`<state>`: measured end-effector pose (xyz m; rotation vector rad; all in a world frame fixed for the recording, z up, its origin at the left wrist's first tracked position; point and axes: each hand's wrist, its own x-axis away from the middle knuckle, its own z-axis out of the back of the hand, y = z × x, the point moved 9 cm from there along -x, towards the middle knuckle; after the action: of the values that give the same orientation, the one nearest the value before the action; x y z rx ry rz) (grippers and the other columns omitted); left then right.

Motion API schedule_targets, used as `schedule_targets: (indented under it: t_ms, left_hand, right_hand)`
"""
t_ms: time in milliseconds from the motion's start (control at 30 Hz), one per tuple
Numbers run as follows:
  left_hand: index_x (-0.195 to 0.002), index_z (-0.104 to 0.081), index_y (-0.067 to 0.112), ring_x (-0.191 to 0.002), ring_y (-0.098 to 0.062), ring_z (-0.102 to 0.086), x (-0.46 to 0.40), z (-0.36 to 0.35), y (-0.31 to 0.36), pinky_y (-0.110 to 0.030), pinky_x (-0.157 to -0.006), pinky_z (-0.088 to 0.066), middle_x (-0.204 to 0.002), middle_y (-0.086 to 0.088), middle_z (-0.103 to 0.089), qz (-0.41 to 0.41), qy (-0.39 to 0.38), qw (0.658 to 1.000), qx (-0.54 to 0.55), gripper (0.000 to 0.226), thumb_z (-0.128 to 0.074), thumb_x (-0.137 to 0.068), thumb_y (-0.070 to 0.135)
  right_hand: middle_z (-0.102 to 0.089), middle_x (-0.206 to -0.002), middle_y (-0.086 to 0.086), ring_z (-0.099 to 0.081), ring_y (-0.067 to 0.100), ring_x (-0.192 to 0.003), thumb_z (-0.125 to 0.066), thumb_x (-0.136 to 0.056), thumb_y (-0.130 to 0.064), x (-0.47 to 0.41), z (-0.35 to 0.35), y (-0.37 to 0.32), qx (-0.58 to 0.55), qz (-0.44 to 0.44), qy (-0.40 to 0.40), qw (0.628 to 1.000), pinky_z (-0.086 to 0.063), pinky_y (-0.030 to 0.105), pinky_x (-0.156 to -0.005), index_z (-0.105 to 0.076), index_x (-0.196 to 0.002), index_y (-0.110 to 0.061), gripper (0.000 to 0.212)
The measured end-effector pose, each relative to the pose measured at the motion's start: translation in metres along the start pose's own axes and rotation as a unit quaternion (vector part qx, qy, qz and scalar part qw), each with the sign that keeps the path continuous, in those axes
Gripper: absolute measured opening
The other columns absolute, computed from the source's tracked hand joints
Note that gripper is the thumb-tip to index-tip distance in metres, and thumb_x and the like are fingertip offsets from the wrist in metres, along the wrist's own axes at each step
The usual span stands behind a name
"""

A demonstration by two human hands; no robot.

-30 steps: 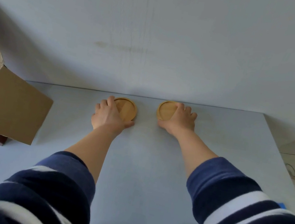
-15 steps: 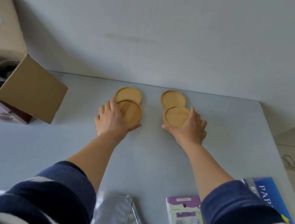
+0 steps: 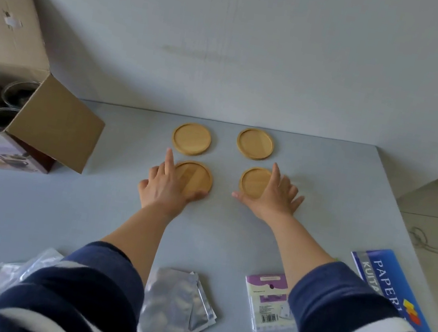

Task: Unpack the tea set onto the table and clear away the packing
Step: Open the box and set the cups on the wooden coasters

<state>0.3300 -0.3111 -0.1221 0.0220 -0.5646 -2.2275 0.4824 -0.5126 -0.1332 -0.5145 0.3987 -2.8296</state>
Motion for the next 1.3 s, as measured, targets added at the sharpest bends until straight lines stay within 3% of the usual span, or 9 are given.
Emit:
schedule_targets:
  t_ms: [100,233,467,667,767,867,1033,1167,1300]
  left_hand:
    - [-0.154,-0.007,0.017,-0.143,-0.022,-0.027,-0.009,0.050,-0.012,-0.042,-0.112,-0.025,-0.154,-0.005,-0.034,-0.010,0.062,0.998,0.000,0.085,-0.039,-0.090,0.064]
    - [-0.147,-0.032,0.018,-0.145,-0.023,-0.023,-0.019,0.136,-0.052,-0.044,-0.115,-0.021,-0.154,-0.002,-0.034,-0.020,0.173,0.984,-0.027,0.059,-0.045,-0.096,0.045]
    - [-0.144,-0.038,0.020,-0.144,-0.027,-0.022,-0.022,0.242,-0.193,-0.048,-0.115,-0.023,-0.154,-0.004,-0.031,0.102,0.229,0.966,-0.065,0.059,-0.054,-0.091,0.040]
    - [-0.134,-0.048,0.022,-0.108,-0.018,-0.061,-0.042,0.247,-0.262,-0.038,-0.089,-0.052,-0.122,0.003,-0.064,0.126,0.060,0.990,-0.009,0.064,-0.063,-0.082,0.055]
    - [-0.101,-0.057,0.020,-0.073,-0.006,-0.060,-0.055,0.242,-0.260,-0.029,-0.072,-0.052,-0.091,0.007,-0.068,0.108,-0.022,0.994,0.014,0.052,-0.068,-0.073,0.063]
    - [-0.093,-0.064,0.023,-0.082,-0.017,-0.065,-0.063,0.234,-0.252,-0.038,-0.086,-0.055,-0.082,0.001,-0.070,0.121,-0.092,0.988,0.012,0.069,-0.066,-0.044,0.071]
    - [-0.125,-0.058,0.022,-0.114,-0.032,-0.058,-0.086,0.206,-0.259,-0.048,-0.104,-0.041,-0.117,-0.005,-0.067,0.144,-0.174,0.974,-0.028,0.116,-0.055,-0.019,0.069]
    - [-0.136,-0.047,0.016,-0.124,-0.037,-0.050,-0.089,0.199,-0.258,-0.051,-0.109,-0.036,-0.130,-0.011,-0.059,0.155,-0.212,0.965,-0.025,0.119,-0.064,-0.030,0.067]
    - [-0.131,-0.052,0.012,-0.108,-0.029,-0.058,-0.089,0.204,-0.252,-0.040,-0.100,-0.045,-0.112,-0.008,-0.062,0.124,-0.196,0.973,0.005,0.088,-0.073,-0.061,0.060]
  right_hand:
    - [-0.006,-0.160,0.011,-0.003,0.034,-0.146,-0.055,-0.069,-0.079,-0.001,0.018,-0.040,0.057,0.032,-0.004,0.998,0.004,0.062,-0.114,-0.010,-0.152,-0.027,0.107]
    - [-0.020,-0.155,0.012,-0.008,0.035,-0.145,-0.048,-0.082,-0.069,0.010,0.019,-0.130,0.059,0.123,-0.033,0.990,-0.001,0.059,-0.116,-0.032,-0.146,-0.029,0.077]
    - [-0.040,-0.146,0.005,-0.027,0.032,-0.137,-0.053,-0.085,-0.058,0.061,-0.015,-0.294,0.000,0.246,-0.053,0.968,-0.023,0.050,-0.113,-0.046,-0.137,-0.032,0.058]
    - [-0.041,-0.142,0.005,-0.029,0.029,-0.134,-0.054,-0.084,-0.057,0.093,-0.043,-0.406,-0.092,0.276,-0.066,0.954,-0.031,0.045,-0.109,-0.047,-0.134,-0.031,0.057]
    - [-0.035,-0.146,0.006,-0.024,0.030,-0.137,-0.053,-0.082,-0.061,0.095,-0.054,-0.448,-0.055,0.268,-0.063,0.960,-0.025,0.051,-0.111,-0.045,-0.138,-0.028,0.066]
    - [-0.025,-0.154,0.010,-0.015,0.033,-0.143,-0.046,-0.078,-0.072,0.090,-0.067,-0.472,0.102,0.241,-0.051,0.964,-0.007,0.065,-0.113,-0.039,-0.144,-0.018,0.085]
    - [-0.019,-0.158,0.012,-0.007,0.034,-0.146,-0.042,-0.074,-0.080,0.085,-0.075,-0.487,0.242,0.196,-0.052,0.949,0.011,0.073,-0.105,-0.043,-0.143,-0.021,0.091]
    - [-0.021,-0.156,0.014,-0.010,0.036,-0.145,-0.046,-0.072,-0.080,0.083,-0.083,-0.489,0.251,0.167,-0.060,0.952,0.010,0.073,-0.105,-0.041,-0.144,-0.019,0.094]
    - [-0.023,-0.155,0.013,-0.013,0.036,-0.144,-0.050,-0.072,-0.079,0.080,-0.084,-0.487,0.224,0.169,-0.040,0.959,0.008,0.070,-0.108,-0.042,-0.142,-0.017,0.094]
